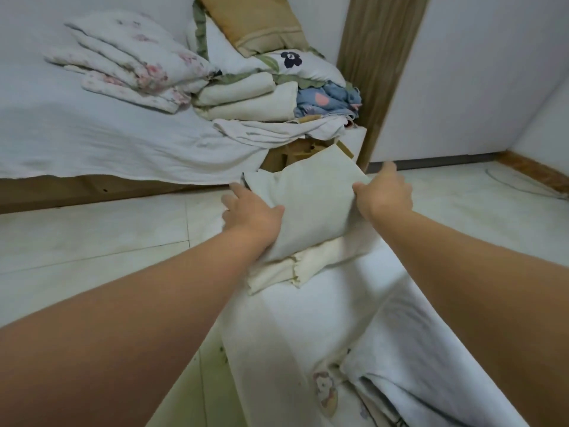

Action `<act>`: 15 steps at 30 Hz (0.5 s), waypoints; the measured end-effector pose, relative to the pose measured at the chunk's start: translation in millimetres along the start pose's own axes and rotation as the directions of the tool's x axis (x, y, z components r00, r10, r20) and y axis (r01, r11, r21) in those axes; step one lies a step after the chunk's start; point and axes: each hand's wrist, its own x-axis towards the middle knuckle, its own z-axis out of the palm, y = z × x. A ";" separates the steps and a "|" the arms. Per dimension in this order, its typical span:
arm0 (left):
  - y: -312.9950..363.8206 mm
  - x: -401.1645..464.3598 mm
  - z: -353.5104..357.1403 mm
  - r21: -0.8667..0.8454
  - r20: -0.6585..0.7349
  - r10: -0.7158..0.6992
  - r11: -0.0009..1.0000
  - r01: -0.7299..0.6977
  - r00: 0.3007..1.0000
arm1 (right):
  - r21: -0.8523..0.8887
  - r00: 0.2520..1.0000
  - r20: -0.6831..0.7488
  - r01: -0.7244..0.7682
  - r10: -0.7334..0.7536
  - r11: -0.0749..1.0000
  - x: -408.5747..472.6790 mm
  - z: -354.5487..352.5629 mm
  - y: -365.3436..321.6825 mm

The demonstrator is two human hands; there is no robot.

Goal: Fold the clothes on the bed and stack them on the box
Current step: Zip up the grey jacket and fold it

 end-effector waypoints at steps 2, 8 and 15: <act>16.0 -14.1 -6.8 0.329 -0.218 0.264 0.926 -0.184 0.940 | -0.151 0.938 -0.145 0.294 -0.316 0.944 -8.6 -3.2 -11.2; 0.7 -4.8 17.4 0.523 0.442 0.309 0.674 -0.522 0.842 | -0.423 0.751 0.538 0.633 -0.383 0.648 -11.8 16.0 2.8; 7.2 -0.8 10.1 0.537 0.522 0.242 0.652 -0.536 0.818 | -0.335 0.729 0.578 0.623 -0.368 0.707 -10.8 3.1 -8.2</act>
